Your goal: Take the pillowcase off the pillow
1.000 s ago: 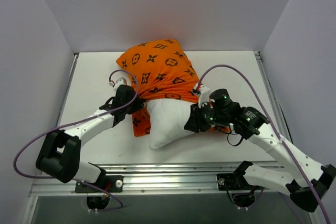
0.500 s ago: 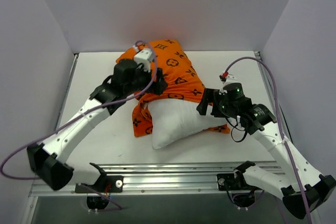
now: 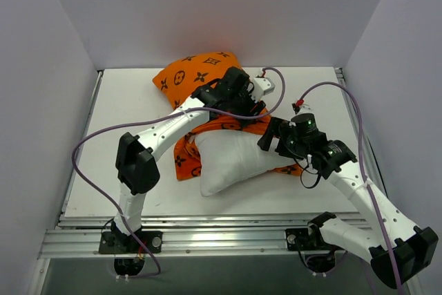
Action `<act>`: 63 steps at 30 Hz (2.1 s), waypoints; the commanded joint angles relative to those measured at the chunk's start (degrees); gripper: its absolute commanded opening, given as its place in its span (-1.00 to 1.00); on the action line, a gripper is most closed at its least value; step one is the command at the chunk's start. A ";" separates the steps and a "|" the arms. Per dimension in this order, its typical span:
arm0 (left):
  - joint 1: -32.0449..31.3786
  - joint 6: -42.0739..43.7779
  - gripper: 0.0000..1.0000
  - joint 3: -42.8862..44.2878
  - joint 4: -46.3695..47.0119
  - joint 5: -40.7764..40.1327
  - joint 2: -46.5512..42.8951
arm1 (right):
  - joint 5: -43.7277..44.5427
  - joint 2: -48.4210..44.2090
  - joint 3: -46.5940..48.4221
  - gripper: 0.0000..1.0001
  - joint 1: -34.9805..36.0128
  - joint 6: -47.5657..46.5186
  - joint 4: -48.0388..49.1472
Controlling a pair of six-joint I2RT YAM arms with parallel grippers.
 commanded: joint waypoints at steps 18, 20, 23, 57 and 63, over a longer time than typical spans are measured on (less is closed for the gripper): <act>3.00 -13.73 -0.95 -0.95 2.17 -8.24 1.81 | 15.66 20.63 1.32 0.80 11.03 11.94 20.39; 4.31 -16.28 -0.95 -0.86 2.79 -7.98 1.90 | 14.18 22.58 1.41 0.28 10.94 10.10 22.24; 6.07 -20.06 -0.95 -0.86 4.02 -8.06 1.90 | 8.75 24.35 0.88 -1.00 10.50 6.76 24.18; 20.42 -30.71 -0.95 -12.11 14.21 -17.30 -6.10 | 0.28 -1.32 8.01 -1.00 -1.10 -13.99 -8.88; 16.71 -32.02 -0.31 -12.99 17.38 -11.58 -8.20 | 2.03 8.00 10.28 -0.23 -1.01 -15.40 -5.17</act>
